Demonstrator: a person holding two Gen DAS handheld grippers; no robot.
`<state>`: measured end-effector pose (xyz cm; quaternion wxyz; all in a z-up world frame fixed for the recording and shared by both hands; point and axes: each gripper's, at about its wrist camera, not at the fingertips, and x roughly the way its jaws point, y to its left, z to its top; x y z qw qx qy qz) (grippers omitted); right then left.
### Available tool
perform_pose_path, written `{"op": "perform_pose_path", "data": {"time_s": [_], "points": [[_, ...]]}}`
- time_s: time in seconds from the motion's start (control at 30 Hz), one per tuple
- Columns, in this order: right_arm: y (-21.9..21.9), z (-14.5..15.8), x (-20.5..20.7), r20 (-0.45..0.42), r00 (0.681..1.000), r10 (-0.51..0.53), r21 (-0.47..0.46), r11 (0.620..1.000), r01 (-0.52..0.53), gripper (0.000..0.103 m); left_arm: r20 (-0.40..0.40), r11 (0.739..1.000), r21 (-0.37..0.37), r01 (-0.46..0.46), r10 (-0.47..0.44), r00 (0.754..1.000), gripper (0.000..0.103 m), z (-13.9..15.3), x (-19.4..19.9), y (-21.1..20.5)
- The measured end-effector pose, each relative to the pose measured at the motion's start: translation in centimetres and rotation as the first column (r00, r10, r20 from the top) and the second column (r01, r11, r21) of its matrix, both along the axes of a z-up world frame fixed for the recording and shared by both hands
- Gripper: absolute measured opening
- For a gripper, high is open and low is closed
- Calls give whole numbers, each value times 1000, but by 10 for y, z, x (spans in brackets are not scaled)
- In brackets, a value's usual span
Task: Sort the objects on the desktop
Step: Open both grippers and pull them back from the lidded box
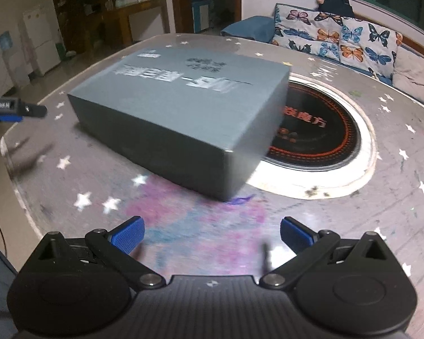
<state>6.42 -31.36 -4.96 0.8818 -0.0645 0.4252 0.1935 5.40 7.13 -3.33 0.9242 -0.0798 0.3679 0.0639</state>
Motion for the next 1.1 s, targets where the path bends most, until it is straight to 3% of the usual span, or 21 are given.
{"op": "perform_pose_path", "data": {"time_s": [0.17,0.37,0.73,1.1], "points": [[-12,-6,10,18,997,74,-19,997,-74,103,50,993,12,-116,115,992,103,-5,16,26],[-25,-16,28,51,994,99,-52,994,-97,103,86,986,1,-168,167,982,103,-12,43,49],[-56,-27,57,90,996,-15,-26,1000,17,103,100,982,-4,-190,189,977,103,-34,80,65],[-88,-39,85,124,983,-136,8,991,136,103,98,968,4,-251,249,963,103,-53,94,75]]}}
